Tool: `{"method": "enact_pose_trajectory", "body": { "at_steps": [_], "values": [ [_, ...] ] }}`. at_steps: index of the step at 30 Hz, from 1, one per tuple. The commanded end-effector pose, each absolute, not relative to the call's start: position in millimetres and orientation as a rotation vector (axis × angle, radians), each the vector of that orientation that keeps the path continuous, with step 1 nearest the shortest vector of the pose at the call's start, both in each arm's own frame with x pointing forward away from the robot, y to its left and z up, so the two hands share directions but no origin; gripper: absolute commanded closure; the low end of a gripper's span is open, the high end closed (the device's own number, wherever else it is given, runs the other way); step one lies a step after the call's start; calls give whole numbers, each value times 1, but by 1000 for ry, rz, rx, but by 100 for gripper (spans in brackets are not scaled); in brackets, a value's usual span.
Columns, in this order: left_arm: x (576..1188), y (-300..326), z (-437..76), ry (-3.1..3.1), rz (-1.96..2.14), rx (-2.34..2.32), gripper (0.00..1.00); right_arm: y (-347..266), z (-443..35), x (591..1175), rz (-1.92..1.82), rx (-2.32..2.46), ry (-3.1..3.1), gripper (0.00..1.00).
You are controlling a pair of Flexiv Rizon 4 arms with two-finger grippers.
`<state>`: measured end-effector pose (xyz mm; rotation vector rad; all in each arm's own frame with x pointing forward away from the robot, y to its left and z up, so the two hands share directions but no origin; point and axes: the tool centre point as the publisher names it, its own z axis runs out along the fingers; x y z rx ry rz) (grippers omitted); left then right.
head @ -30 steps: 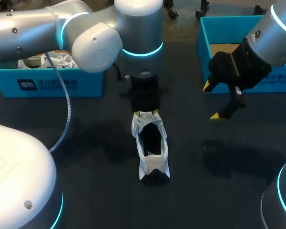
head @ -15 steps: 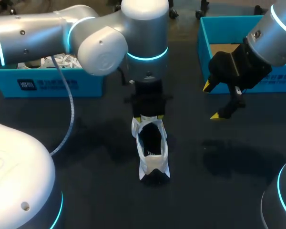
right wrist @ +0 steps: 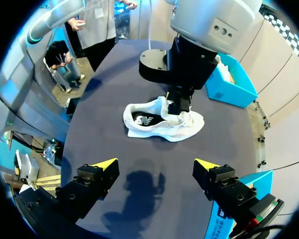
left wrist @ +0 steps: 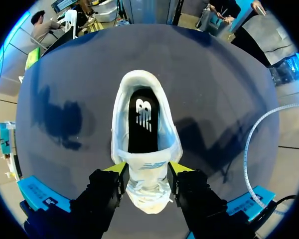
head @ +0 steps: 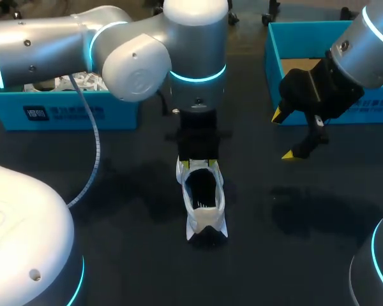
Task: Take the shoe out of the shoebox, open the shoe tongue, remove and reinsert the insole, then place the shoe into the shoebox
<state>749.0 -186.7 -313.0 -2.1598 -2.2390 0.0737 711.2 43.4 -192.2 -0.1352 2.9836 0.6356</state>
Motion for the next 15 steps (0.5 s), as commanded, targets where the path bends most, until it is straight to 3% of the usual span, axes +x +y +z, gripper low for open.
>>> {"method": "enact_pose_trajectory", "body": {
  "at_steps": [1, 15],
  "values": [
    [746, -187, -319, -2233, 73, -2163, 51, 45, -193, 712, 632, -133, 2985, 0],
    [730, -192, -336, -2255, 67, -2143, 52, 45, -193, 712, 632, -133, 2985, 0]
  ]
}}
